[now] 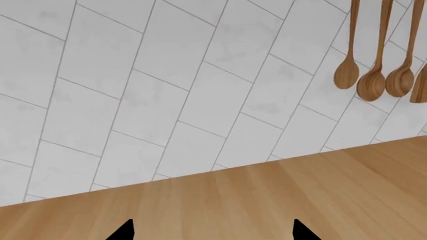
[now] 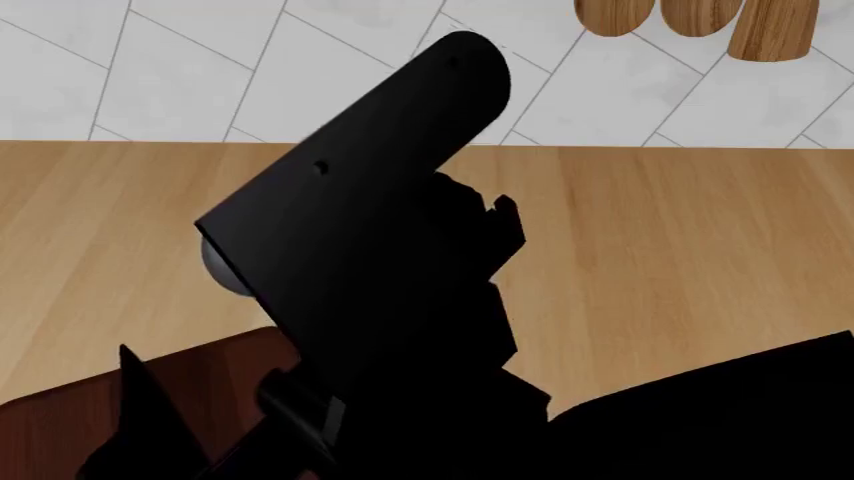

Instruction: Clear the non-vegetable object off the cutting board and place the vegetables onto it.

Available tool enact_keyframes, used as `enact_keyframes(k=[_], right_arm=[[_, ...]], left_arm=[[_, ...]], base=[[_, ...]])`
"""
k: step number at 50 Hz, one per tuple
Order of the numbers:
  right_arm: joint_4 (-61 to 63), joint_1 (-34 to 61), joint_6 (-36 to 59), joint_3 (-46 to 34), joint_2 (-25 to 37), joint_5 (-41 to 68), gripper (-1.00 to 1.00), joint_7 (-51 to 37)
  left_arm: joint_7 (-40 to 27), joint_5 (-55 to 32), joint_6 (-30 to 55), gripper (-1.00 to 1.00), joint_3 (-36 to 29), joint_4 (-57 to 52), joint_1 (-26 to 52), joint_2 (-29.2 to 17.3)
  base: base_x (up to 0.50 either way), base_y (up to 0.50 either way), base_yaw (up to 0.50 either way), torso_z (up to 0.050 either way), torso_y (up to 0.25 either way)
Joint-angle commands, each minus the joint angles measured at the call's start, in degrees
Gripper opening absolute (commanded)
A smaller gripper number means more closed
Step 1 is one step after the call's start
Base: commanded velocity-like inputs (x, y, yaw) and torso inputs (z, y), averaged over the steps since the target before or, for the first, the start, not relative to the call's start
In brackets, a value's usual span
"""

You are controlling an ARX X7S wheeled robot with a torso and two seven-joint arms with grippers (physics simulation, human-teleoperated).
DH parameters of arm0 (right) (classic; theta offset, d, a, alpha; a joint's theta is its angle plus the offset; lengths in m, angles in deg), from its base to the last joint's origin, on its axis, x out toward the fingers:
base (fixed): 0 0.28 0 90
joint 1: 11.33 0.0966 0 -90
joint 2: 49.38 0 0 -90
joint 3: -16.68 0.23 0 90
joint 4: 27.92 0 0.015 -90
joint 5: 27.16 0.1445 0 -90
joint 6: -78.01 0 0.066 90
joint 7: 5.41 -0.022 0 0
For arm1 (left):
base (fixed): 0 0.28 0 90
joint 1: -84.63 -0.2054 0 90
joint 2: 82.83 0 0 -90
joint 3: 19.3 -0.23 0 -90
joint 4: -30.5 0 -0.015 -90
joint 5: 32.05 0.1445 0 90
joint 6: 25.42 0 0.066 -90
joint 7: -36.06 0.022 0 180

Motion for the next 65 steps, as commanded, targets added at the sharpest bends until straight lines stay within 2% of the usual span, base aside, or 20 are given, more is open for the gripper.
enact_keyframes(k=[1, 8, 26, 29, 35, 46, 50, 51, 52, 53, 54, 55, 58, 59, 65], right_arm=[[3.4, 5.7, -1.4, 3.0, 2.6, 7.3, 1.0, -5.0], [4.8, 10.7, -0.8, 2.6, 5.7, 11.6, 1.0, -8.9], [7.9, 15.7, -1.2, 4.9, 15.9, 20.0, 1.0, -12.8], [9.3, 15.5, -1.9, 5.8, 17.7, 20.8, 1.0, -13.3], [10.9, 17.8, -2.7, 7.1, 22.6, 24.5, 1.0, -15.6], [13.8, 21.0, -6.1, 9.1, 27.1, 29.4, 1.0, -19.4], [16.3, 22.2, -8.5, 11.1, 27.7, 30.1, 1.0, -20.3], [17.0, 22.6, -9.1, 11.1, 27.7, 30.7, 1.0, -20.9], [17.3, 23.1, -9.3, 11.1, 27.7, 30.6, 1.0, -21.5], [17.4, 23.4, -9.7, 11.3, 27.8, 30.9, 1.0, -21.8], [17.8, 24.1, -10.1, 11.7, 28.2, 30.9, 1.0, -22.6], [18.2, 24.1, -10.5, 11.9, 28.3, 30.5, 1.0, -23.2], [19.3, 23.7, -11.6, 13.0, 29.3, 30.0, 1.0, -23.8], [19.6, 23.6, -12.5, 13.5, 29.6, 30.2, 1.0, -23.8], [21.5, 26.1, -15.0, 14.0, 28.5, 31.4, 1.0, -26.5]], left_arm=[[2.1, -0.3, 0.3, 1.0, 2.2, 0.2, 0.5, 1.3], [2.5, -0.3, -1.6, 1.0, 2.7, -0.5, -0.7, -0.4], [1.4, -1.3, 1.2, 1.0, 3.5, -0.9, 1.2, 0.9], [0.9, -2.1, -0.2, 1.0, 4.1, -2.9, 0.8, -0.4], [0.5, -3.3, -7.5, 1.0, 4.3, -7.9, -1.3, -5.9], [-3.5, -8.1, -4.9, 1.0, 7.9, -11.9, 1.4, -6.1], [-6.2, -13.2, -1.1, 1.0, 11.2, -12.9, 4.3, -6.1], [-11.2, -21.8, 7.5, 1.0, 19.8, -11.3, -4.3, 2.5], [-2.6, -13.3, 14.6, 1.0, 28.4, -11.8, -12.9, 6.0], [-2.8, -15.8, 16.1, 1.0, 37.0, -12.4, -21.4, 5.9], [-6.8, -24.4, 21.5, 1.0, 45.6, -13.0, -30.0, 6.3], [-7.5, -29.0, 23.2, 1.0, 54.2, -13.2, -38.6, 6.7], [-8.6, -31.9, 24.3, 1.0, 80.0, -13.6, -39.7, 6.6], [-9.2, -33.3, 24.5, 1.0, 84.1, -13.8, -39.3, 6.4], [-12.0, -40.8, 25.4, 1.0, 88.6, -14.5, -37.1, 4.9]], base=[[0.0, 0.0, 0.0, 0.0, 0.0], [0.0, 0.0, 0.0, 0.0, 0.0], [0.0, 0.0, 0.0, 0.0, 0.0], [0.0, 0.0, 0.0, 0.0, 0.0], [0.0, 0.0, 0.0, 0.0, 0.0], [0.0, 0.0, 0.0, 0.0, 0.0], [0.0, 0.0, 0.0, 0.0, 0.0], [0.0, 0.0, 0.0, 0.0, 0.0], [0.0, 0.0, 0.0, 0.0, 0.0], [0.0, 0.0, 0.0, 0.0, 0.0], [0.0, 0.0, 0.0, 0.0, 0.0], [0.0, 0.0, 0.0, 0.0, 0.0], [0.0, 0.0, 0.0, 0.0, 0.0], [0.0, 0.0, 0.0, 0.0, 0.0], [0.0, 0.0, 0.0, 0.0, 0.0]])
